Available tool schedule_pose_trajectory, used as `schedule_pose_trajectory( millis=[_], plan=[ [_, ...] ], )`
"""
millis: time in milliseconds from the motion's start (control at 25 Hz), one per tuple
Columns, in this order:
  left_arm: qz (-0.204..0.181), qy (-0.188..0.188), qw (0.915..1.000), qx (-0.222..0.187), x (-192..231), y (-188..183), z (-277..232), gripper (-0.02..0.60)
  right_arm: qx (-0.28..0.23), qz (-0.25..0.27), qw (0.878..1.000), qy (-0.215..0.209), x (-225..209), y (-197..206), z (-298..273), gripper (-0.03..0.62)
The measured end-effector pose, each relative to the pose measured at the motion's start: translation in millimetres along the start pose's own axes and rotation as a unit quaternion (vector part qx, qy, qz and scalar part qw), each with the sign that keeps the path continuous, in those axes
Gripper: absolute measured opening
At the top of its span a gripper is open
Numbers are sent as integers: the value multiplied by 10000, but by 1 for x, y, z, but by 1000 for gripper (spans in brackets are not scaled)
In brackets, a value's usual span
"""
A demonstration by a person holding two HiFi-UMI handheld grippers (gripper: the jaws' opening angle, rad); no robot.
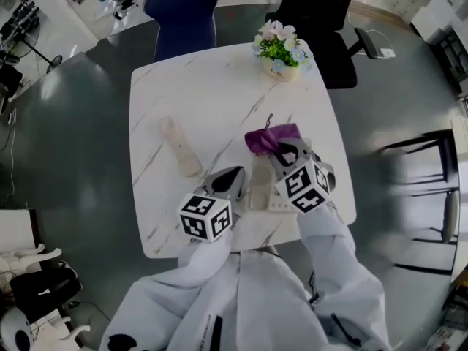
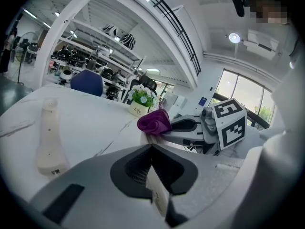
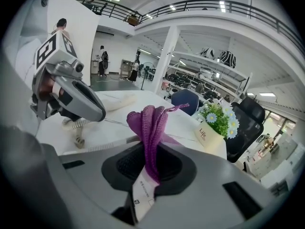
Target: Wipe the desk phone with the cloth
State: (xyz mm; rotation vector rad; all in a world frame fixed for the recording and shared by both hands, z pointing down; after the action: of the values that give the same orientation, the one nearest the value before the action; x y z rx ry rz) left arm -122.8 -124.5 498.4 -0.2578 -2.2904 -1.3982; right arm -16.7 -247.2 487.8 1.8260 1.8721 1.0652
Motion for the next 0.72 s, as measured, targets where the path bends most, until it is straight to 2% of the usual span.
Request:
schedule_pose_trajectory(
  millis=[280,720],
  plan=[
    [-25,119,9999,31,-5,3,6,-2,138,122,9998,-47,13,2,5,41],
    [-35,235,9997,-4,-9,6,15,-3,308,39,9995,-74,30,8,11,41]
  ],
)
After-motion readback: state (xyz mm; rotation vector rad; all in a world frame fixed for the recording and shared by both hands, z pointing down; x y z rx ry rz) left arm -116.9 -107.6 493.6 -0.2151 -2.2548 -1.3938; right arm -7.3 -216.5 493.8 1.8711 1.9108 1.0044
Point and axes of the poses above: the fingertips, and each gripper's own axes: z backward along the fingers, x to its left, y out of its underside, the point moved 7 cm from there along z, backward along the fingers, and after that the axes turned 2 degrees about -z, right-handed, at the moved point
